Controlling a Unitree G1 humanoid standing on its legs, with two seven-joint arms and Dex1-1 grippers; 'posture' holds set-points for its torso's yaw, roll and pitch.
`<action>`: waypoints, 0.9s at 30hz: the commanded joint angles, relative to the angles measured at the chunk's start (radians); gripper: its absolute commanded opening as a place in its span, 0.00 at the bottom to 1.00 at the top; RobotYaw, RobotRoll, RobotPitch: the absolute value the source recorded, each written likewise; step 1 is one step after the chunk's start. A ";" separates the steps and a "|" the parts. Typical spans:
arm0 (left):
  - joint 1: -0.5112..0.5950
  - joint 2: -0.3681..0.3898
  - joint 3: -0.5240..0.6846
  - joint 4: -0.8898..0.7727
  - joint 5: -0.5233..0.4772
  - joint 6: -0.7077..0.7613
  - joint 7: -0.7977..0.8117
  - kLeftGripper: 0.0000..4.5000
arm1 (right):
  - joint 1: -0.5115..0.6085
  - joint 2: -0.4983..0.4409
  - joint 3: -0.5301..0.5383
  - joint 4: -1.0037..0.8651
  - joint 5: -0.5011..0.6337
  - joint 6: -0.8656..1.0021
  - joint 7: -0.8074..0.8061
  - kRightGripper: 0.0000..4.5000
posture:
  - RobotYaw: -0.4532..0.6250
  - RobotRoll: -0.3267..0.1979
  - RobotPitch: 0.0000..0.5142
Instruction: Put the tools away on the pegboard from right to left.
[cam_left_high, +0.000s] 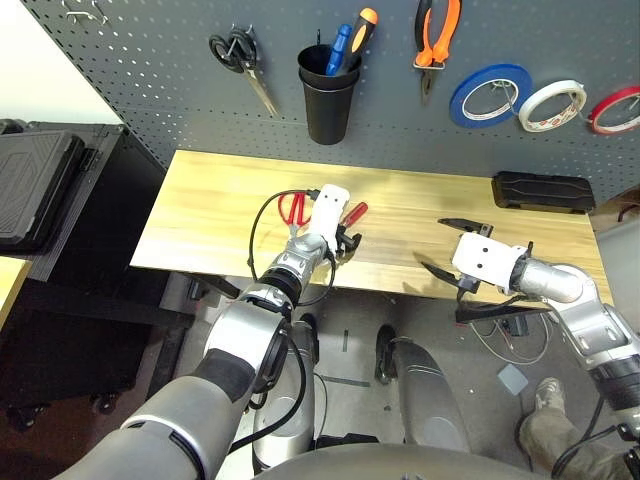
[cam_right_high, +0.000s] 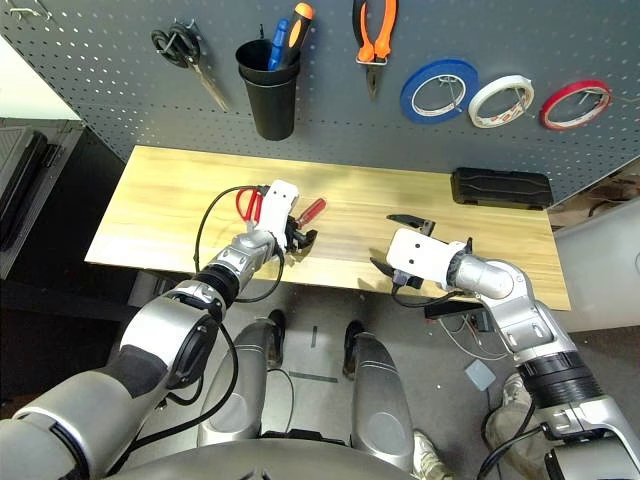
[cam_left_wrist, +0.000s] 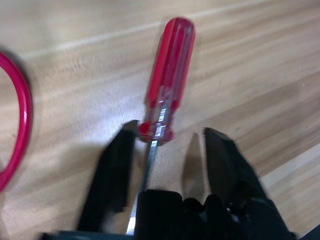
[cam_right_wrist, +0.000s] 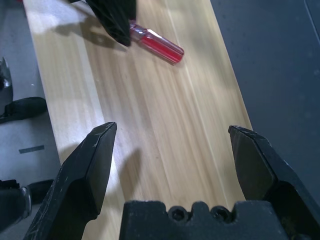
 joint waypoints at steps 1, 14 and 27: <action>0.019 -0.009 0.001 0.021 0.025 0.008 0.004 0.21 | 0.013 -0.005 -0.011 -0.015 0.013 0.011 0.002 1.00 | 0.53 0.62 0.48; 0.091 -0.002 0.000 -0.116 0.018 -0.078 -0.064 0.18 | -0.042 0.032 -0.004 0.102 0.013 -0.066 -0.017 1.00 | 0.58 0.62 0.49; 0.627 0.068 -0.041 -1.137 -0.039 0.156 -0.104 0.18 | -0.133 0.126 -0.042 0.213 0.184 -0.237 0.038 1.00 | 0.68 0.62 0.51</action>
